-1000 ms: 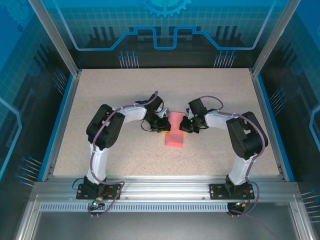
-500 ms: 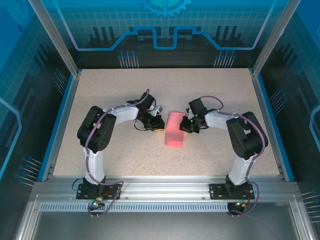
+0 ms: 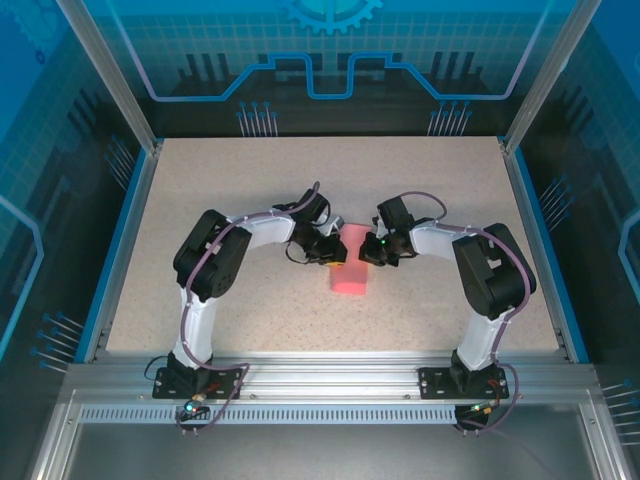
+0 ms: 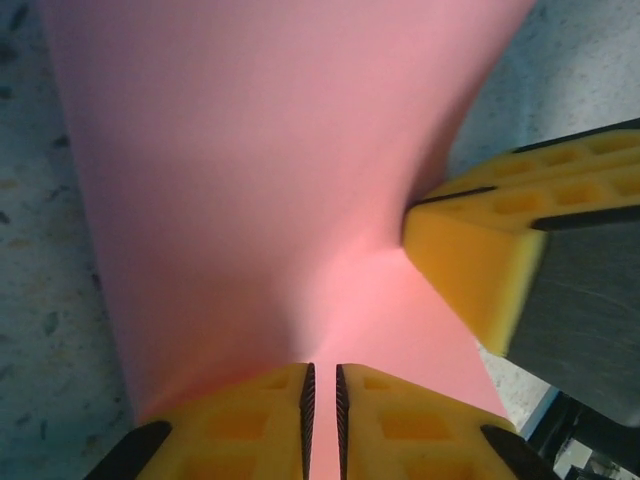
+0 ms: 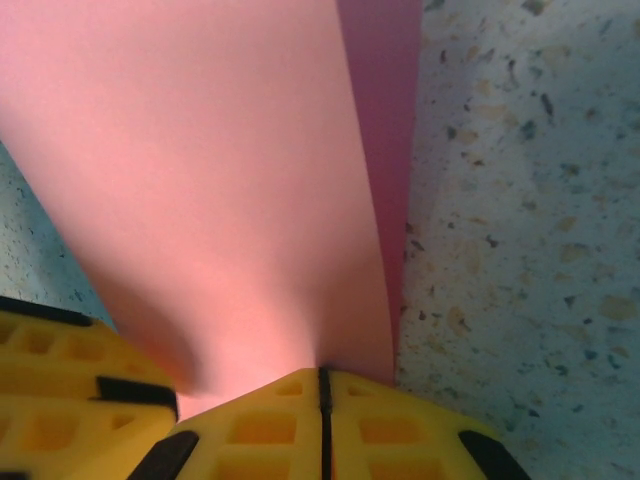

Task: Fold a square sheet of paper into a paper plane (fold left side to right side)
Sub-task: Hold the square sheet of paper at the center of the table.

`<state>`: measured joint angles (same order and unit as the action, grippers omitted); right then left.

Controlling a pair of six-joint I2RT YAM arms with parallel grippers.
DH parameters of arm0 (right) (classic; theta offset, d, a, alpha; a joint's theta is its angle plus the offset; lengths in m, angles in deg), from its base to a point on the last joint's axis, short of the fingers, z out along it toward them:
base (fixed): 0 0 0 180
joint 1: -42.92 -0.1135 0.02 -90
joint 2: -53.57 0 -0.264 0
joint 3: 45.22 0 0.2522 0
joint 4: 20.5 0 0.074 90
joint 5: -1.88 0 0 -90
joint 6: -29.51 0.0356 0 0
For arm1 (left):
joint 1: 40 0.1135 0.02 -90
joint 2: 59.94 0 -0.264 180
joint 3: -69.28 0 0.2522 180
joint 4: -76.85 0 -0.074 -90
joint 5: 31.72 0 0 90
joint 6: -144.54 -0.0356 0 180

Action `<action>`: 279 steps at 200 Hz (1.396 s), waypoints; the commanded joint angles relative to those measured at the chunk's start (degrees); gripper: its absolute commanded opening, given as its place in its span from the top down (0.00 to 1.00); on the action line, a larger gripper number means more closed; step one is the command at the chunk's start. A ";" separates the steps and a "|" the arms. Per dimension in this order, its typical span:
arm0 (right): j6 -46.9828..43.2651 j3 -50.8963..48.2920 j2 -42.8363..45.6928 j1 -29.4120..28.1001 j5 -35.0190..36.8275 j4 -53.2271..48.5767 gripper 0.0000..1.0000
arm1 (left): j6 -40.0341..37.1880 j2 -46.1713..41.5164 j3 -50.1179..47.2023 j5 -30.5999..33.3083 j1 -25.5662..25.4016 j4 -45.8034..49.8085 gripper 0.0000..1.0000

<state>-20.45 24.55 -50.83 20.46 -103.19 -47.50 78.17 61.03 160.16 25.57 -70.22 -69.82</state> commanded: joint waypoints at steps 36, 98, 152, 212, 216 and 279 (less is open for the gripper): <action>-1.91 -2.22 -0.67 0.11 -1.40 0.02 0.92 | -0.68 0.05 -2.06 0.97 -0.52 0.82 0.83; -3.24 -2.58 5.21 3.20 -8.16 10.11 0.92 | -0.29 0.40 -2.86 1.57 -0.66 0.64 0.83; -2.07 2.46 -1.89 2.27 -11.98 13.04 0.92 | -0.30 0.74 -2.07 1.60 -0.83 1.08 0.83; -2.62 5.99 -7.56 1.89 -10.40 10.73 0.93 | -0.69 0.66 -1.82 1.68 -1.06 1.79 0.83; -2.75 6.23 -7.70 1.89 -10.12 10.38 0.93 | -0.70 0.58 -1.88 1.64 -1.06 1.81 0.83; -4.35 7.86 -10.47 1.92 -5.56 2.80 0.93 | -2.03 -1.59 -4.22 1.81 -1.39 2.42 0.83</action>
<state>-23.49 31.43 -59.29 22.82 -111.95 -39.69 78.07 60.55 158.74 25.57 -70.35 -71.41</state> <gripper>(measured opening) 0.072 0.168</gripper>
